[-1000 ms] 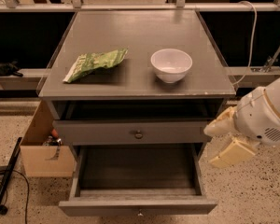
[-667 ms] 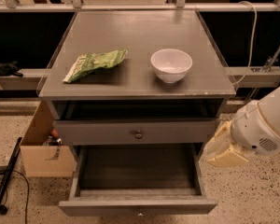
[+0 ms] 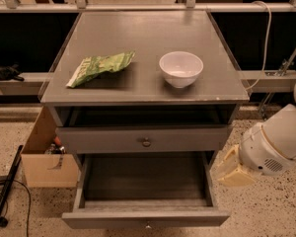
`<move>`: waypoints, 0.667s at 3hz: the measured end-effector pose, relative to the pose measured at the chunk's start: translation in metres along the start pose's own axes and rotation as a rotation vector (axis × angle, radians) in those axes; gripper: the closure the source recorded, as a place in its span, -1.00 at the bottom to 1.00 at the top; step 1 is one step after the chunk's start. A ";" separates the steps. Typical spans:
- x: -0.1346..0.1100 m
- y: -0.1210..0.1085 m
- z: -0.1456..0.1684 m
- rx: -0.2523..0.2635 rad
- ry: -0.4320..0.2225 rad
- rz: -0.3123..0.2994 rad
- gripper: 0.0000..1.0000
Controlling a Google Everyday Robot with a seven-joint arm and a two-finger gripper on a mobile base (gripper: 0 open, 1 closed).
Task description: Close middle drawer
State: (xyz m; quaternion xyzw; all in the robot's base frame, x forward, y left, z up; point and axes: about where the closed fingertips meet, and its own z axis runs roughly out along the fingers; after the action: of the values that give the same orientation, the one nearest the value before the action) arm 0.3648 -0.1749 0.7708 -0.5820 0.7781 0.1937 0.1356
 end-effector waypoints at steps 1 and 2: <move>-0.001 0.001 -0.001 0.004 0.000 -0.003 1.00; 0.000 0.004 0.027 -0.026 -0.021 0.007 1.00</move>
Offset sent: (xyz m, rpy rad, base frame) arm -0.0088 0.0306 -0.0624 0.0739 0.0601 -0.0004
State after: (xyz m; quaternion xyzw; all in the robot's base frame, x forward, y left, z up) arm 0.3606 -0.1617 0.7472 -0.5788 0.7762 0.2103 0.1355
